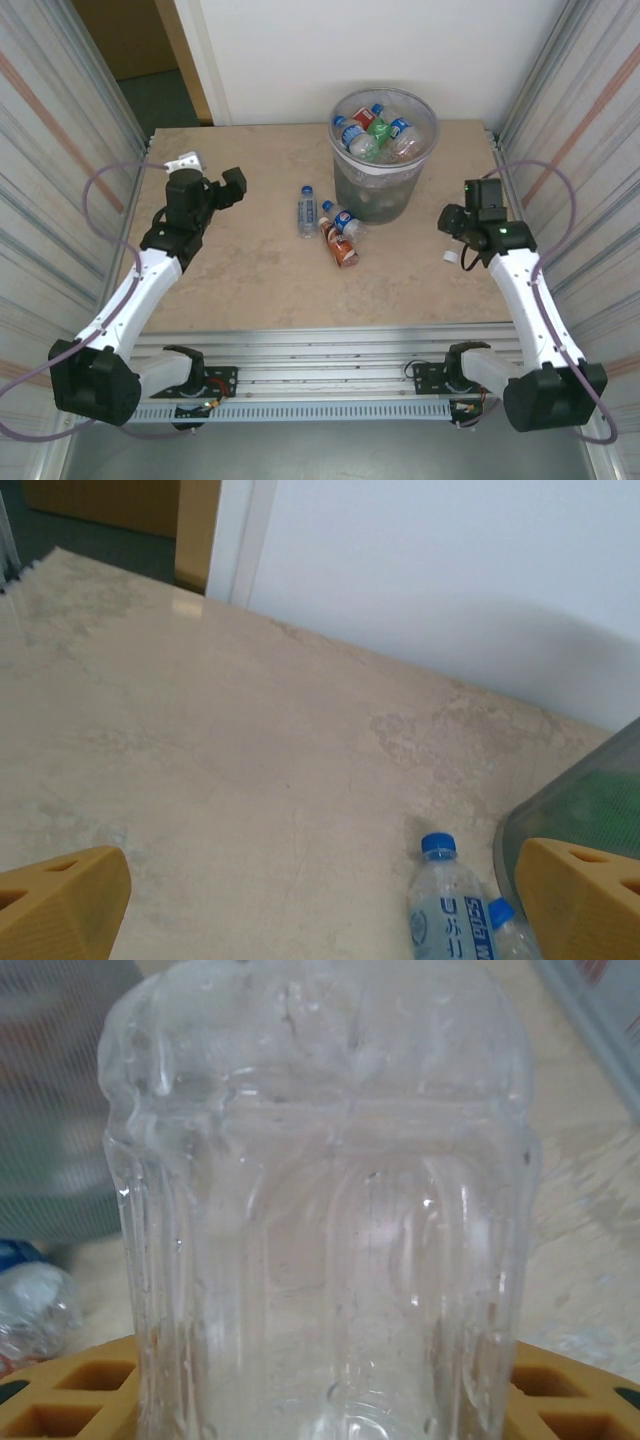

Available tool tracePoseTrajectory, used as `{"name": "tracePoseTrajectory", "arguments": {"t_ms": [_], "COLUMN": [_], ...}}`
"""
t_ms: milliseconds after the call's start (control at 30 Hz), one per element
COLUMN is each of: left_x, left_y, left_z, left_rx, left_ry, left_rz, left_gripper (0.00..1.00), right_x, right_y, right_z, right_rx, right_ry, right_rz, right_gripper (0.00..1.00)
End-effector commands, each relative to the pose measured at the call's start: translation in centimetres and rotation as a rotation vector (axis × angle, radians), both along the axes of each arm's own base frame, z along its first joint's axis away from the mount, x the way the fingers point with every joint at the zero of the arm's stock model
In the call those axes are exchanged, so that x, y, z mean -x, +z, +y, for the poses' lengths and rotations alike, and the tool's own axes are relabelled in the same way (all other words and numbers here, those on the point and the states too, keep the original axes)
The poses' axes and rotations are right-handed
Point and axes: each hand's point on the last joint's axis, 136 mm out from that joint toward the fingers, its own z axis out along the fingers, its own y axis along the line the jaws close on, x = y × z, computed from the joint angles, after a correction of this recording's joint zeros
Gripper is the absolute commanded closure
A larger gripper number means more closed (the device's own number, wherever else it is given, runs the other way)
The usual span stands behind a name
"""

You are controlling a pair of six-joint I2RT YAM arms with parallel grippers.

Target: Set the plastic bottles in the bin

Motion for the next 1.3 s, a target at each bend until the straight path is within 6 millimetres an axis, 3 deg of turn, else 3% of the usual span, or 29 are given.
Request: {"name": "tracePoseTrajectory", "arguments": {"t_ms": [0,167,433,867,933,1267], "left_x": [0.3,1.1,1.2,2.1,2.0,0.3], "left_y": [3.9,4.1,4.0,3.2,3.2,2.6], "left_z": [1.6,2.8,2.4,-1.0,-1.4,-3.7], "left_rx": [-0.040,-0.046,-0.032,0.098,0.111,0.150], "left_ry": [0.046,0.078,0.050,-0.129,-0.147,-0.249], "left_rz": [-0.104,-0.112,-0.114,-0.115,-0.123,-0.095], "left_gripper": [0.01,0.01,0.01,0.01,0.01,0.01], "right_x": [0.5,-1.4,-7.1,-16.1,-17.4,-24.2], "right_y": [4.2,9.1,13.5,16.1,17.2,18.8], "right_z": [-1.5,-2.3,-1.5,2.0,2.3,5.4], "right_rx": [0.053,0.054,0.045,0.112,0.141,0.210], "right_ry": [0.012,0.035,0.154,0.480,0.514,0.683], "right_rz": [-0.059,-0.154,-0.262,-0.362,-0.391,-0.497], "right_gripper": [0.52,0.51,0.52,0.52,0.52,0.50]}}
